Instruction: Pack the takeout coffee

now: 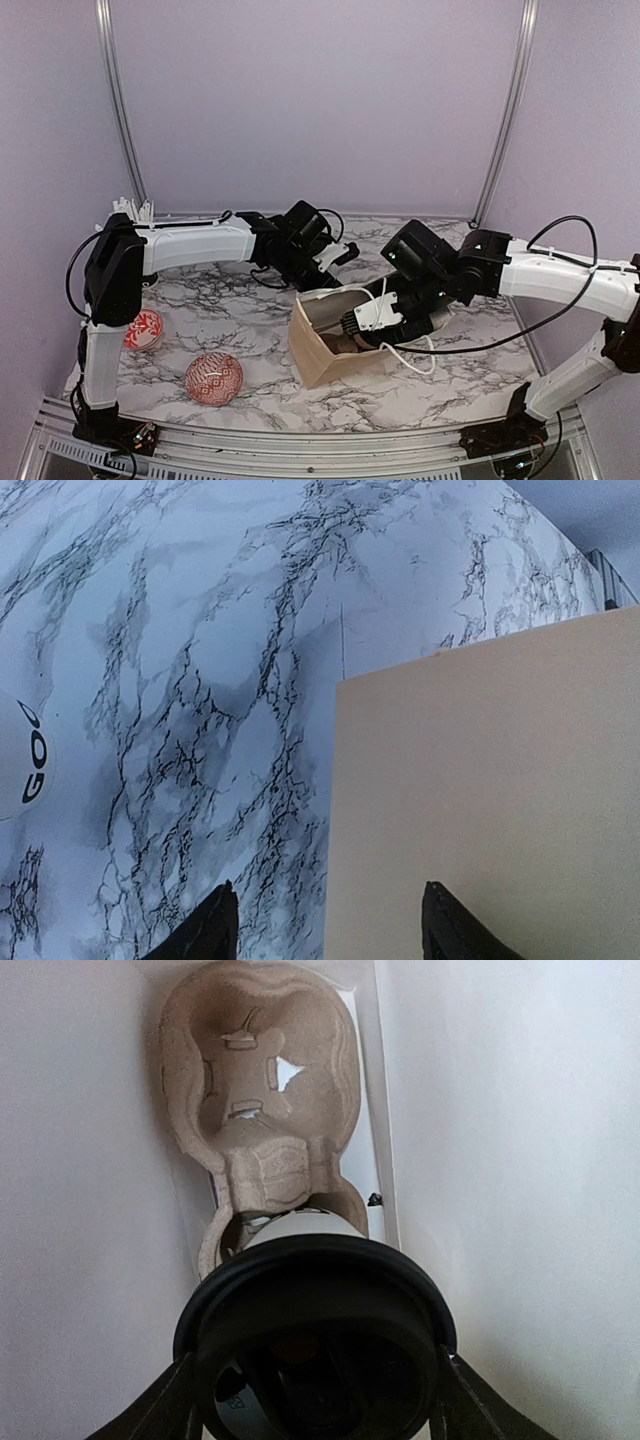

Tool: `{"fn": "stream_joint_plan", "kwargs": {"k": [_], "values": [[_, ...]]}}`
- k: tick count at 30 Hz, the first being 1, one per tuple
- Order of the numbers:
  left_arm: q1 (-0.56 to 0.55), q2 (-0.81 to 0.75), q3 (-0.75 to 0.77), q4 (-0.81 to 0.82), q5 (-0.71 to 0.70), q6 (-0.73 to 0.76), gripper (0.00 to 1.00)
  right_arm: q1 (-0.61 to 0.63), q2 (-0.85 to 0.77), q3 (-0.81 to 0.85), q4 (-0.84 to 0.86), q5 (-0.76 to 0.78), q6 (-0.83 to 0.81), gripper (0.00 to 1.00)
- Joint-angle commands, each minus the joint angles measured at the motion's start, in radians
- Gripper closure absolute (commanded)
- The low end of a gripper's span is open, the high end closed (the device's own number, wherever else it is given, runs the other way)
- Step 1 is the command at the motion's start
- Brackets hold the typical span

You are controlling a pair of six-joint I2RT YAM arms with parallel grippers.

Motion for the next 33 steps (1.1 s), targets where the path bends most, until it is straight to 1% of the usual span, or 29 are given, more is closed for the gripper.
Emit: {"fn": "stream_joint_plan", "kwargs": {"k": [1, 5, 10, 17, 22, 29, 33], "values": [[0.009, -0.069, -0.018, 0.006, -0.024, 0.022, 0.36, -0.017, 0.052, 0.074, -0.199, -0.177, 0.050, 0.55], [0.014, -0.086, -0.018, -0.016, -0.054, 0.038, 0.36, -0.021, 0.102, 0.118, -0.317, -0.246, 0.034, 0.56], [0.034, -0.119, -0.016, -0.052, -0.117, 0.052, 0.35, -0.021, 0.182, 0.164, -0.396, -0.249, 0.024, 0.60], [0.079, -0.199, -0.070, -0.066, -0.171, 0.049, 0.35, -0.018, 0.307, 0.289, -0.469, -0.188, 0.078, 0.58], [0.100, -0.239, -0.092, -0.078, -0.195, 0.041, 0.35, 0.007, 0.396, 0.352, -0.532, -0.144, 0.090, 0.58], [0.103, -0.279, -0.124, -0.079, -0.208, 0.030, 0.34, 0.067, 0.457, 0.348, -0.519, -0.011, 0.129, 0.57], [0.104, -0.295, -0.137, -0.079, -0.216, 0.031, 0.34, 0.070, 0.457, 0.365, -0.516, 0.007, 0.135, 0.57]]}}
